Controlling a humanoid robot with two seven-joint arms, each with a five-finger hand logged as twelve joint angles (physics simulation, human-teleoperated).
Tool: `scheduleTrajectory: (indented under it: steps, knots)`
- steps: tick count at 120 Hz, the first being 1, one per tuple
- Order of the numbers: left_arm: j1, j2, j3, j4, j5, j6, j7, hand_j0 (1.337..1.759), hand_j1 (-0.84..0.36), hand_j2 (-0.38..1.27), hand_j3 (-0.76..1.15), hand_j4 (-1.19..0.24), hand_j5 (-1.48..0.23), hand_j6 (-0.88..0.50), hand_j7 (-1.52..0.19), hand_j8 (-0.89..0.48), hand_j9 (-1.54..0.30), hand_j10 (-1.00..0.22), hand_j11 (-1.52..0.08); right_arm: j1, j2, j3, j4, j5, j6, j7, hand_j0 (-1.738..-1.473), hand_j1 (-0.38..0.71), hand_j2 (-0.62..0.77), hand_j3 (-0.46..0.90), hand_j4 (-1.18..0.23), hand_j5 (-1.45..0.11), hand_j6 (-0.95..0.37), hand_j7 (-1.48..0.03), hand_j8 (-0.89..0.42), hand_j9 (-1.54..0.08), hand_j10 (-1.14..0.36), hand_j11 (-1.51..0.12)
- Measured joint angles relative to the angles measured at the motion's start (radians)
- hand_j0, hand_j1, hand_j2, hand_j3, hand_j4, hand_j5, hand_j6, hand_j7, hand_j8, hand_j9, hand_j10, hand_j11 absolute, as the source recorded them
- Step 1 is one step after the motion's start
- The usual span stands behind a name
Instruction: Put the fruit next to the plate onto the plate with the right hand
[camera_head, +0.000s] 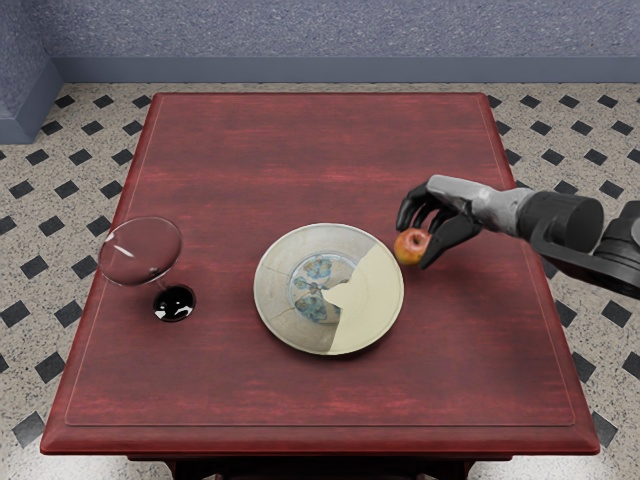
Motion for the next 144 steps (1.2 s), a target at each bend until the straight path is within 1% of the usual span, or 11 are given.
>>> scheduleTrajectory:
  steps: [29,75,92,93,94,96,97,98,121,133,144]
  knots:
    - [0.000,0.000,0.000,0.000,0.000,0.000,0.000,1.658,0.35,0.00,0.00,0.00,0.00,0.00,0.00,0.00,0.00,0.00,0.00,0.013,0.052,0.010,0.001,0.038,0.040,0.000,-1.658,0.39,0.58,0.00,-0.70,-0.97,-0.49,-0.94,-0.44,-0.96,-0.69,-0.97]
    - [0.000,0.000,0.000,0.000,0.000,0.000,0.000,1.658,0.35,0.00,0.00,0.00,0.00,0.00,0.00,0.00,0.00,0.00,0.00,0.016,0.161,-0.006,-0.002,-0.016,0.031,-0.001,-1.658,0.36,0.52,0.00,-0.70,-0.97,-0.50,-0.94,-0.46,-0.96,-0.71,-0.96]
    - [0.000,0.000,0.000,0.000,0.000,0.000,0.000,1.658,0.35,0.00,0.00,0.00,0.00,0.00,0.00,0.00,0.00,0.00,0.00,0.016,0.195,-0.014,-0.009,-0.050,0.030,-0.002,-1.658,0.41,0.57,0.00,-0.70,-0.97,-0.50,-0.94,-0.45,-0.96,-0.70,-0.96]
    - [0.000,0.000,0.000,0.000,0.000,0.000,0.000,1.658,0.35,0.00,0.00,0.00,0.00,0.00,0.00,0.00,0.00,0.00,0.00,0.016,0.197,-0.015,-0.009,-0.051,0.030,-0.002,-1.658,0.41,0.60,0.00,-0.70,-0.97,-0.49,-0.94,-0.45,-0.96,-0.70,-0.96]
    - [0.000,0.000,0.000,0.000,0.000,0.000,0.000,1.658,0.35,0.00,0.00,0.00,0.00,0.00,0.00,0.00,0.00,0.00,0.00,0.016,0.199,-0.016,-0.010,-0.053,0.030,-0.002,-1.658,0.41,0.57,0.00,-0.70,-0.97,-0.49,-0.94,-0.45,-0.96,-0.70,-0.96]
    - [0.000,0.000,0.000,0.000,0.000,0.000,0.000,1.658,0.35,0.00,0.00,0.00,0.00,0.00,0.00,0.00,0.00,0.00,0.00,0.016,0.203,-0.018,-0.010,-0.055,0.030,-0.002,-1.658,0.41,0.61,0.00,-0.70,-0.97,-0.49,-0.94,-0.44,-0.96,-0.70,-0.96]
    - [0.000,0.000,0.000,0.000,0.000,0.000,0.000,1.658,0.35,0.00,0.00,0.00,0.00,0.00,0.00,0.00,0.00,0.00,0.00,0.016,0.205,-0.020,-0.011,-0.056,0.030,-0.002,-1.658,0.42,0.57,0.00,-0.70,-0.97,-0.49,-0.94,-0.44,-0.96,-0.69,-0.96]
    - [0.000,0.000,0.000,0.000,0.000,0.000,0.000,1.658,0.35,0.00,0.00,0.00,0.00,0.00,0.00,0.00,0.00,0.00,0.00,0.016,0.207,-0.021,-0.012,-0.057,0.030,-0.002,-1.658,0.42,0.61,0.00,-0.70,-0.97,-0.48,-0.94,-0.44,-0.96,-0.69,-0.96]
    - [0.000,0.000,0.000,0.000,0.000,0.000,0.000,1.658,0.35,0.00,0.00,0.00,0.00,0.00,0.00,0.00,0.00,0.00,0.00,0.017,0.236,-0.037,-0.022,-0.078,0.030,-0.002,-1.658,0.37,0.53,0.00,-0.69,-0.96,-0.50,-0.92,-0.45,-0.95,-0.69,-0.95]
    - [0.000,0.000,0.000,0.000,0.000,0.000,0.000,1.658,0.35,0.00,0.00,0.00,0.00,0.00,0.00,0.00,0.00,0.00,0.00,0.017,0.240,-0.039,-0.023,-0.080,0.031,-0.002,-1.658,0.34,0.44,0.00,-0.66,-0.91,-0.51,-0.88,-0.47,-0.90,-0.66,-0.90]
    - [0.000,0.000,0.000,0.000,0.000,0.000,0.000,1.658,0.35,0.00,0.00,0.00,0.00,0.00,0.00,0.00,0.00,0.00,0.00,0.016,0.242,-0.039,-0.024,-0.081,0.032,-0.004,-1.658,0.30,0.29,0.00,-0.61,-0.83,-0.50,-0.81,-0.47,-0.82,-0.61,-0.83]
